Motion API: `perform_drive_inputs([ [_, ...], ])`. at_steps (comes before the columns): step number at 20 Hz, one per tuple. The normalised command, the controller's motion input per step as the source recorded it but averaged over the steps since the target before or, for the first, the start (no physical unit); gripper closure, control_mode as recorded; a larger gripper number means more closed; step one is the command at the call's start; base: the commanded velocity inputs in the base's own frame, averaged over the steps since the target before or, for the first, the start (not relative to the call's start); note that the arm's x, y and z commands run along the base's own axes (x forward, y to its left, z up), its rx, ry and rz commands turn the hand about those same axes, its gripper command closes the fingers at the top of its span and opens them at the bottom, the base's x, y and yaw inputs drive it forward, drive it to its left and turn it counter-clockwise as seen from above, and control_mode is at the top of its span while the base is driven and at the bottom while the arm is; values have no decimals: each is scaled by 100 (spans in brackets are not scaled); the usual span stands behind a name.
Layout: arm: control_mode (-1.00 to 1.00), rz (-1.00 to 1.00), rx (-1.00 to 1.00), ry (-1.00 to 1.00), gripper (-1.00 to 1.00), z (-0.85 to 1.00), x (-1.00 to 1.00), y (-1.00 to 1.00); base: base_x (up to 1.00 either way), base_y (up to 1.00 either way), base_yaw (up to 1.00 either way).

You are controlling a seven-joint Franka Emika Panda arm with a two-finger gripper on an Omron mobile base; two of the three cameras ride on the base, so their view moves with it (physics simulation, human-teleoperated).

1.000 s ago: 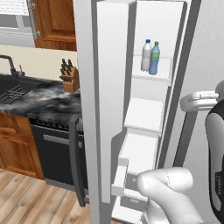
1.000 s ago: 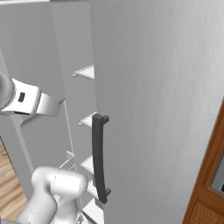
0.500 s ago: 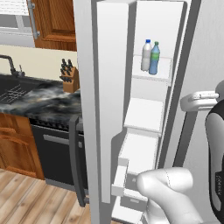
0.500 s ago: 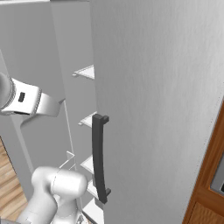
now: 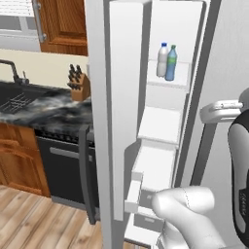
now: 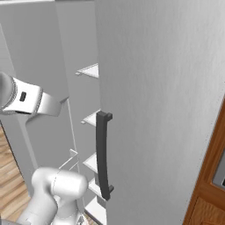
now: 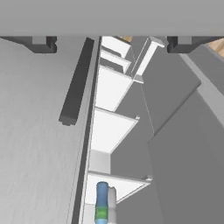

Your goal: Take the bottled waters from the counter and place them in the freezer to freeze. Close the freezer door after placing the bottles.

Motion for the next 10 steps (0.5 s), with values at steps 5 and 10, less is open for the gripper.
perform_drive_inputs([
  [5, 100, 0, 0, 0, -100, 0, 0, 0, -68, 0, -4],
  [10, 100, 0, 0, 0, -100, 0, 0, 0, -60, 6, -10],
])
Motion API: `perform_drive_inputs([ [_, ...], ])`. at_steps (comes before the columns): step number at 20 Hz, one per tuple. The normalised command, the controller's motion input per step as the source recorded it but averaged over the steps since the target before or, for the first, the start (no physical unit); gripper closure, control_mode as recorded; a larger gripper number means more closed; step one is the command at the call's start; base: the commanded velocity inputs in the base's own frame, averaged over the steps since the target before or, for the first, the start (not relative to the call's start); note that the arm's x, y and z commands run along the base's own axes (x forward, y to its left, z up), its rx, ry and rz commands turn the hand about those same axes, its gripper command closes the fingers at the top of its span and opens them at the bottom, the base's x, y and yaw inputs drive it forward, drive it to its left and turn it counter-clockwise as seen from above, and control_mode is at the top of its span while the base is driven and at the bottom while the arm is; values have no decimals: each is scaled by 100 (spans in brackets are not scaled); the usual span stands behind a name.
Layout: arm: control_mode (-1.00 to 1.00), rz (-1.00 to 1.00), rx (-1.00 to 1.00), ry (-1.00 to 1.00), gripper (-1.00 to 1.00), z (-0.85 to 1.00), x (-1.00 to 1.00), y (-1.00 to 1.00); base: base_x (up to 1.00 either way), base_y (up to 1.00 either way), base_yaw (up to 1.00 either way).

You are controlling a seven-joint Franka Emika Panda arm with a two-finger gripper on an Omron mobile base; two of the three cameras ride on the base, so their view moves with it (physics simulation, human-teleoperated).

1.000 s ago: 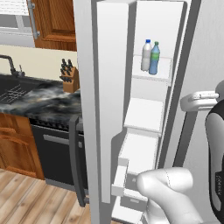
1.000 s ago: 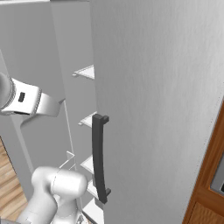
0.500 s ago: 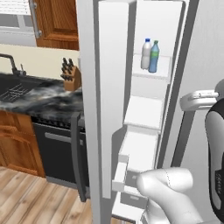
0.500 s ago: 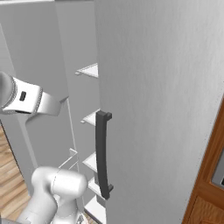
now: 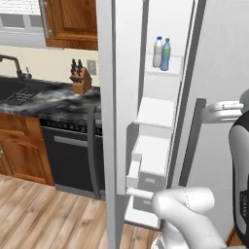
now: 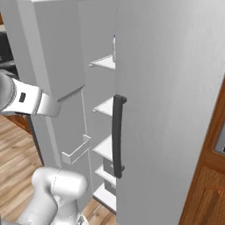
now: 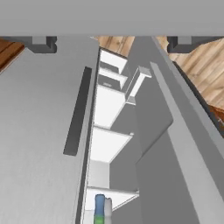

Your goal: Take the bottled waters from the counter and place them in the freezer to freeze. Close the freezer door after placing the bottles.

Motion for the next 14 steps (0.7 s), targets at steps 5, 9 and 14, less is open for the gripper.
perform_drive_inputs([
  [5, 100, 0, 0, 0, -100, 0, 0, 0, -49, 26, -4],
  [9, 100, 0, 0, 0, -100, 0, 0, 0, -44, 45, -8],
  [14, 100, 0, 0, 0, -100, 0, 0, 0, -36, 53, -20],
])
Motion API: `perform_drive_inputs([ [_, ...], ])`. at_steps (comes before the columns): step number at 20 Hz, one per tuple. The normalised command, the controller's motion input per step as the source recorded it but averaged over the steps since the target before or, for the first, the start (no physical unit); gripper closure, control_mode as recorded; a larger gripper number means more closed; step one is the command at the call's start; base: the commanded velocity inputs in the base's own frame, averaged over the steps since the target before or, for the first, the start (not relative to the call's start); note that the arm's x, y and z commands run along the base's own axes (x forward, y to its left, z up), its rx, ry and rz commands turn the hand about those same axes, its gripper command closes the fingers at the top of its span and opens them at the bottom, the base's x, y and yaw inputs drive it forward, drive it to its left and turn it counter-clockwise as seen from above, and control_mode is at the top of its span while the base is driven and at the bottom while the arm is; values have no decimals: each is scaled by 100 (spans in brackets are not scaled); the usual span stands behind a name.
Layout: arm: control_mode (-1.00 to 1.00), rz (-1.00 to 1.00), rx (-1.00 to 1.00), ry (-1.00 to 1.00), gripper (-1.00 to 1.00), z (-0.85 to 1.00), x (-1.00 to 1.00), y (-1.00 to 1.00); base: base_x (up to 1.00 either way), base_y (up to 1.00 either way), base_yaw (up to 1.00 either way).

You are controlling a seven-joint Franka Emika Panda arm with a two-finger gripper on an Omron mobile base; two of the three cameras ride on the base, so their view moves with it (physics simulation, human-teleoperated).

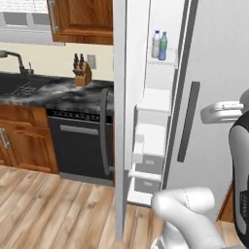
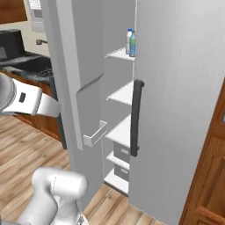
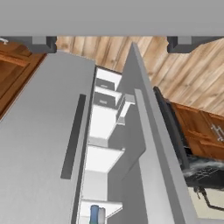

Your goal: Take the bottled waters from the counter and place them in the freezer to freeze. Close the freezer door after placing the bottles.

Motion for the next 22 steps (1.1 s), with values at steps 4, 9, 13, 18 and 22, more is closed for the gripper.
perform_drive_inputs([
  [4, 100, 0, 0, 0, -100, 0, 0, 0, -16, 45, -27],
  [9, 100, 0, 0, 0, -100, 0, 0, 0, 0, 74, -34],
  [13, 100, 0, 0, 0, -100, 0, 0, 0, 5, 68, -26],
  [18, 100, 0, 0, 0, -100, 0, 0, 0, 4, 66, -23],
  [22, 100, 0, 0, 0, -100, 0, 0, 0, 17, 66, -30],
])
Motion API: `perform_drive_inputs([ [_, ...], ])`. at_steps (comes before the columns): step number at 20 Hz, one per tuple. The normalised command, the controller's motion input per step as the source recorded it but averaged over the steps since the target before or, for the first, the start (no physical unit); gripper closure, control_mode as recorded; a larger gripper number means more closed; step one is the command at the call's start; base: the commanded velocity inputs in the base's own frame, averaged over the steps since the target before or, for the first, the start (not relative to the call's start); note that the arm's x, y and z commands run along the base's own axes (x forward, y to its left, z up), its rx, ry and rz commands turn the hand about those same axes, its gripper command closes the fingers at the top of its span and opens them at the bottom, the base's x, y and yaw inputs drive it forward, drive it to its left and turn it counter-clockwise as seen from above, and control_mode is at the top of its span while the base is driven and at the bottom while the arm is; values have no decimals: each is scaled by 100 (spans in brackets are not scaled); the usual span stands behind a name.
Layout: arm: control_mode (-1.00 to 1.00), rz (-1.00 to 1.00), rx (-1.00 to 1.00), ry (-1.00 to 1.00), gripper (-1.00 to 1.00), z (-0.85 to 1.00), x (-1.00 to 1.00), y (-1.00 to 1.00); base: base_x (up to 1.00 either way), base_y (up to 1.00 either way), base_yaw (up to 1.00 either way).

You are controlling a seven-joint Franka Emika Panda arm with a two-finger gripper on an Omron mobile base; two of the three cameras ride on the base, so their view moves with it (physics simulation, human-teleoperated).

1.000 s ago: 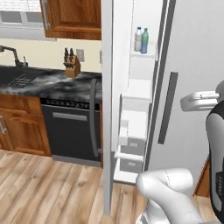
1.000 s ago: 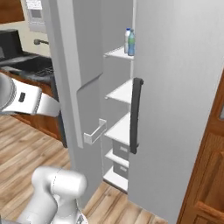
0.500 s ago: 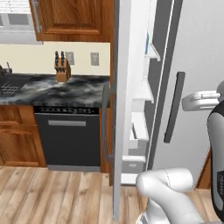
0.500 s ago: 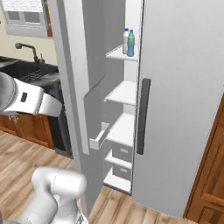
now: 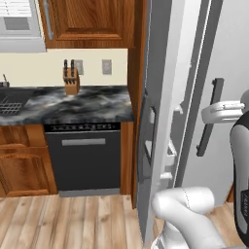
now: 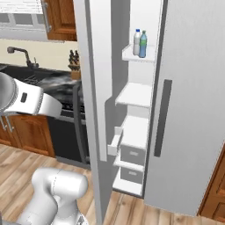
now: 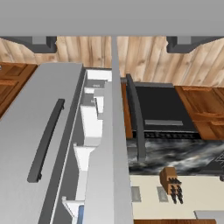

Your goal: Take the bottled waters from the counter and place them in the freezer to freeze. Close the freezer door after placing the bottles.

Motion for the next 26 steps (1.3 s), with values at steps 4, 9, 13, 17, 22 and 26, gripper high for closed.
perform_drive_inputs([
  [4, 100, 0, 0, 0, -100, 0, 0, 0, 2, 56, -29],
  [9, 100, 0, 0, 0, -100, 0, 0, 0, 3, 17, -22],
  [13, 100, 0, 0, 0, -100, 0, 0, 0, 1, 0, -11],
  [17, 100, 0, 0, 0, -100, 0, 0, 0, 0, -21, -1],
  [22, 100, 0, 0, 0, -100, 0, 0, 0, 16, -19, 0],
  [26, 100, 0, 0, 0, -100, 0, 0, 0, 28, 0, 0],
])
